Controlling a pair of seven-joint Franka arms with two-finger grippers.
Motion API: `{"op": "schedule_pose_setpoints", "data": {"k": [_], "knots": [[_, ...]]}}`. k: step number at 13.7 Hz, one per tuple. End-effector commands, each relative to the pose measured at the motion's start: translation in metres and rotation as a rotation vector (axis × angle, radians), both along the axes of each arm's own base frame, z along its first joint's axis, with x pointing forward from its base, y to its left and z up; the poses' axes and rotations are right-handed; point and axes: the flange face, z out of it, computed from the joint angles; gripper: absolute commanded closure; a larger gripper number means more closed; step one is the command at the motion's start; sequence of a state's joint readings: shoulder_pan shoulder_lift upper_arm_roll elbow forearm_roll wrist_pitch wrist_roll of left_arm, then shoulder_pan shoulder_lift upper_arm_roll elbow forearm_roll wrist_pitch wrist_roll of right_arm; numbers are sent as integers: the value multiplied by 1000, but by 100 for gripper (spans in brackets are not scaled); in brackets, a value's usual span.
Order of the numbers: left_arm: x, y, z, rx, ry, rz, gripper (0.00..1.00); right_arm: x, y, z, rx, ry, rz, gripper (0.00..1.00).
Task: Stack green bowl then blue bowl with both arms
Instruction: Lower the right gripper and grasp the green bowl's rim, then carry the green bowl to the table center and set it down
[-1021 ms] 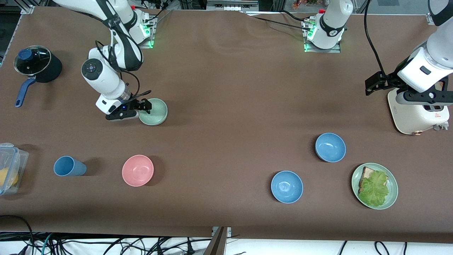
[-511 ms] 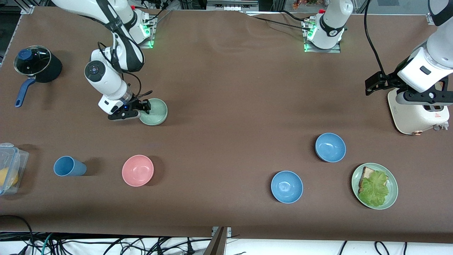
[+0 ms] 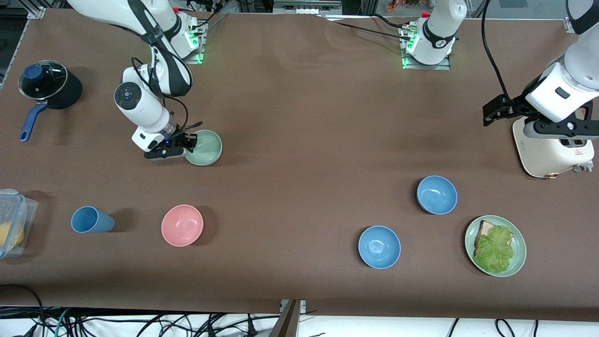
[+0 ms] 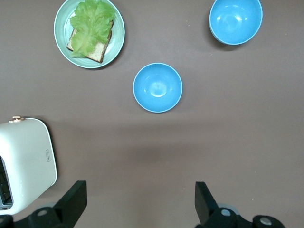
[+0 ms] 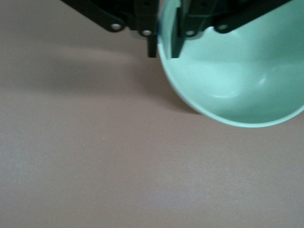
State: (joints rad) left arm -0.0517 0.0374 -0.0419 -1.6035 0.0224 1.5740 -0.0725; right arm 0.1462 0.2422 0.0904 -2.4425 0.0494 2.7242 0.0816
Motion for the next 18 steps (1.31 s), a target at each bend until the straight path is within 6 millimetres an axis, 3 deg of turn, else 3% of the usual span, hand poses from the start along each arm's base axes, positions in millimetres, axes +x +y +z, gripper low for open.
{"op": "schedule_pose_setpoints", "data": {"k": [1, 3, 6, 8, 11, 14, 18], "knots": [[2, 5, 5, -6, 6, 2, 0, -4, 3, 6, 12, -15, -37, 100], [2, 5, 5, -4, 6, 3, 0, -2, 13, 16, 23, -32, -76, 100], [2, 2, 5, -4, 6, -1, 0, -2, 60, 33, 61, -56, -106, 100], [2, 1, 5, -4, 6, -3, 0, 4, 103, 50, 91, -59, -103, 100], [2, 1, 5, -4, 6, -3, 0, 49, 183, 70, 131, 6, -141, 100], [2, 1, 5, -4, 6, -3, 0, 70, 260, 68, 163, 37, -183, 100], [2, 1, 5, -4, 6, -3, 0, 86, 330, 40, 123, 69, -93, 100]]}}
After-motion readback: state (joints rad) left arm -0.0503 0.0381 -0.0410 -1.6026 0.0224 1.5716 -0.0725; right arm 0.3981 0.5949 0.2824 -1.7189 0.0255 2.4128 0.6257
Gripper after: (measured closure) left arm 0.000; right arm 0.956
